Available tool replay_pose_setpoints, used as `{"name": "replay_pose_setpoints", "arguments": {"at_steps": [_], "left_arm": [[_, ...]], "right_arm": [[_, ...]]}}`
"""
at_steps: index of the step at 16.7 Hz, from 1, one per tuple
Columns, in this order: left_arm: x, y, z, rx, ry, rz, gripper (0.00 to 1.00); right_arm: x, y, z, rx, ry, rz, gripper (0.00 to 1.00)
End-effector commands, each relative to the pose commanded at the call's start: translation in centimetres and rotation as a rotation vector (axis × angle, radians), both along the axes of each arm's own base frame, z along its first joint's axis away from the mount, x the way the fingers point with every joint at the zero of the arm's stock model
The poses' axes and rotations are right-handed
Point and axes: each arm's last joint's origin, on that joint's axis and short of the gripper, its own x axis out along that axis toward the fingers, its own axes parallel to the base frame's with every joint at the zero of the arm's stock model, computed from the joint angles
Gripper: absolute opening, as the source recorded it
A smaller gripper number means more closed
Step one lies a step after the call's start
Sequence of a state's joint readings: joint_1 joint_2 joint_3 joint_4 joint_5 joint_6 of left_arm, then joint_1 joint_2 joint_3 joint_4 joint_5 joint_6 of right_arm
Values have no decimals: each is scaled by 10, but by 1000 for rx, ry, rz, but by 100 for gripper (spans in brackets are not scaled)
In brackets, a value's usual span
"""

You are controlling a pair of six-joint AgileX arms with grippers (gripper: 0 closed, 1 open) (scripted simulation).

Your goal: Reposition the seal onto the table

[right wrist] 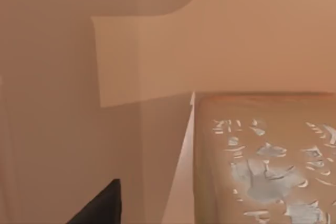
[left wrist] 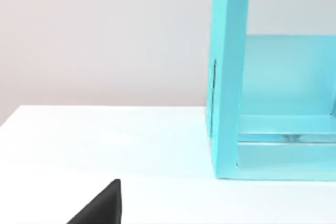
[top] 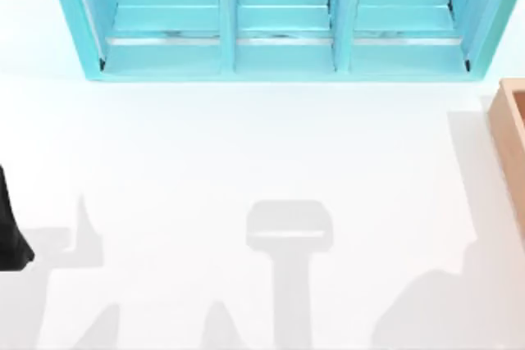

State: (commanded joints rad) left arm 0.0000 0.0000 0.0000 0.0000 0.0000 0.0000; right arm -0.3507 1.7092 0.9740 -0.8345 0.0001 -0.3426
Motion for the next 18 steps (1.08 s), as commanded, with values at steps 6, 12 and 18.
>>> {"name": "replay_pose_setpoints", "arguments": {"at_steps": [6, 12, 18], "left_arm": [[0, 0, 0, 0, 0, 0, 100], [0, 0, 0, 0, 0, 0, 100], [0, 0, 0, 0, 0, 0, 100]], "right_arm": [[0, 0, 0, 0, 0, 0, 62], [0, 0, 0, 0, 0, 0, 17], [0, 0, 0, 0, 0, 0, 0]]}}
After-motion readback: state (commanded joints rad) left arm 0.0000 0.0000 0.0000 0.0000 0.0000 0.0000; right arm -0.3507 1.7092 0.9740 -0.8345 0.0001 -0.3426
